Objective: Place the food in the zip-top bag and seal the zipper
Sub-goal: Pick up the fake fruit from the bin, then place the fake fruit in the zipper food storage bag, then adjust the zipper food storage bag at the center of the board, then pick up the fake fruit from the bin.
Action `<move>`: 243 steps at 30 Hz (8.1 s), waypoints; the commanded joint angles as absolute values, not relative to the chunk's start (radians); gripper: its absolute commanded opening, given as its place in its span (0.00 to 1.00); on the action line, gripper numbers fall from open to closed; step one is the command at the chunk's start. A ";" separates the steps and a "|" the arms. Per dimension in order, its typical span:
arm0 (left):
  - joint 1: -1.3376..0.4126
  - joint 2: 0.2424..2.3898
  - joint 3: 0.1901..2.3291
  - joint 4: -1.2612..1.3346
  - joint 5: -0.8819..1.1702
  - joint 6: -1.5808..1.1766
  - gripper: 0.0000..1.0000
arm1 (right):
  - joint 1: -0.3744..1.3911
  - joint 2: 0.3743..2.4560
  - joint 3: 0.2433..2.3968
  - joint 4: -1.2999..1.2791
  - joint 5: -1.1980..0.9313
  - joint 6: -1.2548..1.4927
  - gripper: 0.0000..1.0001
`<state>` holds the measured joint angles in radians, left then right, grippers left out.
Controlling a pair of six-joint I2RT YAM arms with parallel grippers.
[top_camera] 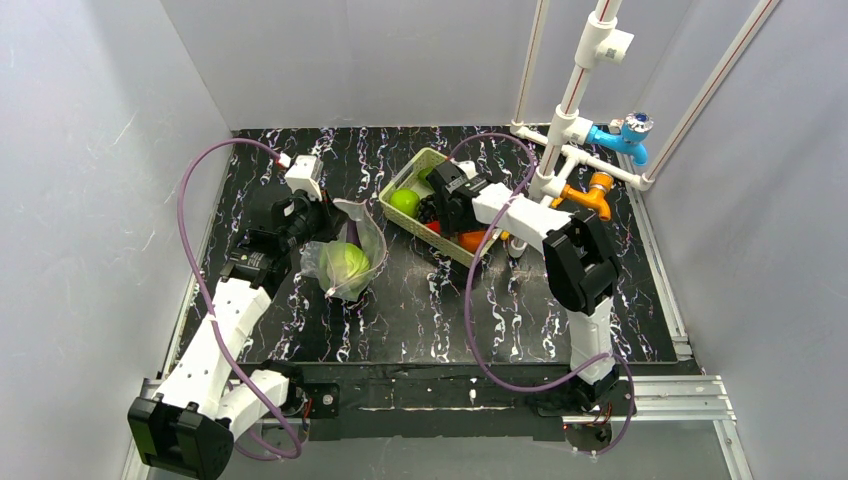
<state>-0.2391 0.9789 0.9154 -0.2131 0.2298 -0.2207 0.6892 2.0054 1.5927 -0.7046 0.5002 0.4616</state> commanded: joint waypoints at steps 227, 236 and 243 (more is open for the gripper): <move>-0.154 1.179 1.170 -0.422 0.182 -0.255 0.00 | 0.630 2.266 2.243 -0.697 -0.060 0.245 0.40; -0.146 1.187 1.166 -0.420 0.184 -0.259 0.00 | 0.636 2.111 2.223 -0.812 0.037 0.241 0.13; -0.145 1.197 1.163 -0.417 0.189 -0.262 0.00 | 0.673 2.027 2.188 -0.850 0.034 0.269 0.04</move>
